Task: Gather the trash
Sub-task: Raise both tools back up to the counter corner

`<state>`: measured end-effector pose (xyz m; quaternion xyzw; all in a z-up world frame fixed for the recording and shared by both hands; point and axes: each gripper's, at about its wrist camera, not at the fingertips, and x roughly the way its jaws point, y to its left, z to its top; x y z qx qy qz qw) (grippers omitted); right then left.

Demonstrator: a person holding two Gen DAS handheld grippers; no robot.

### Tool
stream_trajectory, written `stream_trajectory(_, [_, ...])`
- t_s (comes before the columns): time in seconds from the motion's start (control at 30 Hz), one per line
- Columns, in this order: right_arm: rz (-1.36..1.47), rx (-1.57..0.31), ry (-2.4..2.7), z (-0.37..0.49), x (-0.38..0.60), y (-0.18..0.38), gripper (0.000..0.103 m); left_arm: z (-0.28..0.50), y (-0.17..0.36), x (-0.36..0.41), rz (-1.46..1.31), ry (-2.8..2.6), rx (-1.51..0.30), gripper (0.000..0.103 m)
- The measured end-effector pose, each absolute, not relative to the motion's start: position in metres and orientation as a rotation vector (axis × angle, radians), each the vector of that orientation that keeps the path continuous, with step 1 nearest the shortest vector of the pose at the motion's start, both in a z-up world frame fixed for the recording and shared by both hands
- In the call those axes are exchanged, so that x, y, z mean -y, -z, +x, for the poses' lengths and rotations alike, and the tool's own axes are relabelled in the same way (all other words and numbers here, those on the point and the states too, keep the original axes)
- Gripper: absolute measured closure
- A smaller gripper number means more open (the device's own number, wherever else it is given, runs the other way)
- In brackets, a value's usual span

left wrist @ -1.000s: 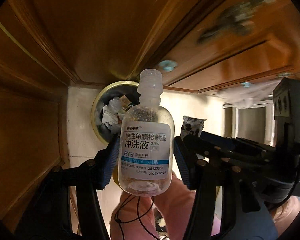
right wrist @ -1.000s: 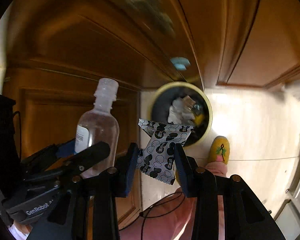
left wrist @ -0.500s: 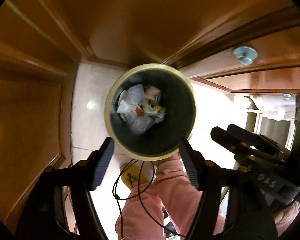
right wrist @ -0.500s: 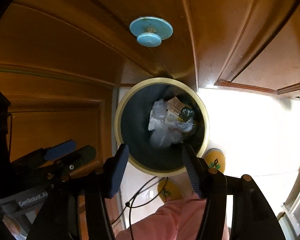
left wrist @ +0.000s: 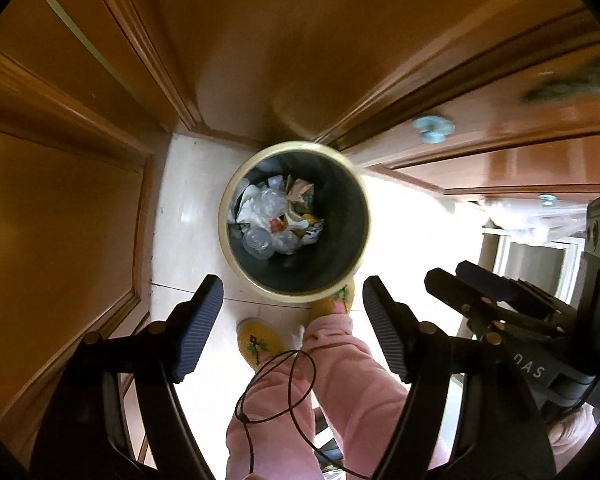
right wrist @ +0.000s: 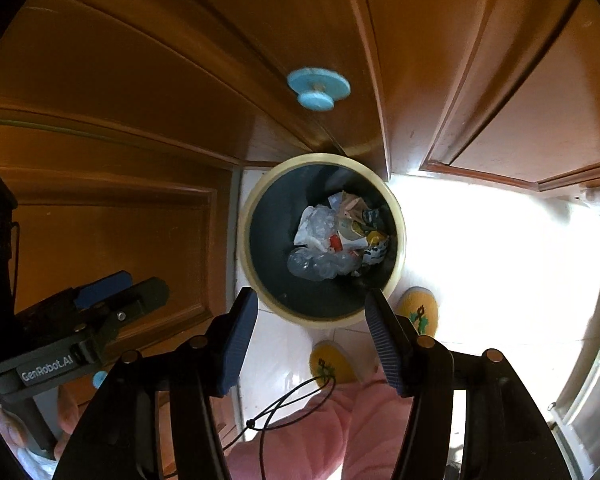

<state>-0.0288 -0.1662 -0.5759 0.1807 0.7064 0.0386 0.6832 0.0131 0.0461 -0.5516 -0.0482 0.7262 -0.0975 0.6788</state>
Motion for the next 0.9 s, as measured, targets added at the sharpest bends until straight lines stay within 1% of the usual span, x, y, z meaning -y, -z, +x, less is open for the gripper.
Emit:
stream_trajectory(0.1, [0.412,-1.567,-0.096,-0.034,0.163,0.538,0.046,0.008,0.502,-0.043,-0.116,0.235,-1.601,0.033])
stream_trajectory(0.13, [0.410,-1.558,-0.102,-0.035,0.162,0.519,0.046,0.006,0.490,-0.042,-0.117,0.238,-1.592,0.033])
stream_trajectory(0.23, [0.397,-1.532,-0.115,-0.042,0.159,0.468,0.046,0.000,0.432,-0.038,-0.110,0.255,-1.542,0.033])
stream_trajectory(0.4, [0.374,-1.462,-0.142,-0.052,0.154,0.379,0.046,-0.009,0.333,-0.029,-0.051,0.292,-1.413,0.033])
stream_trajectory(0.5, [0.356,-1.392,-0.158,-0.058,0.151,0.325,0.046,-0.010,0.280,-0.024,-0.011,0.315,-1.326,0.029])
stream_trajectory(0.67, [0.332,-1.273,-0.148,-0.066,0.153,0.249,0.046,-0.009,0.210,-0.020,0.029,0.347,-1.191,0.027])
stream_trajectory(0.9, [0.300,-1.140,-0.128,-0.071,0.154,0.171,0.046,-0.013,0.126,-0.006,0.143,0.369,-0.996,0.026])
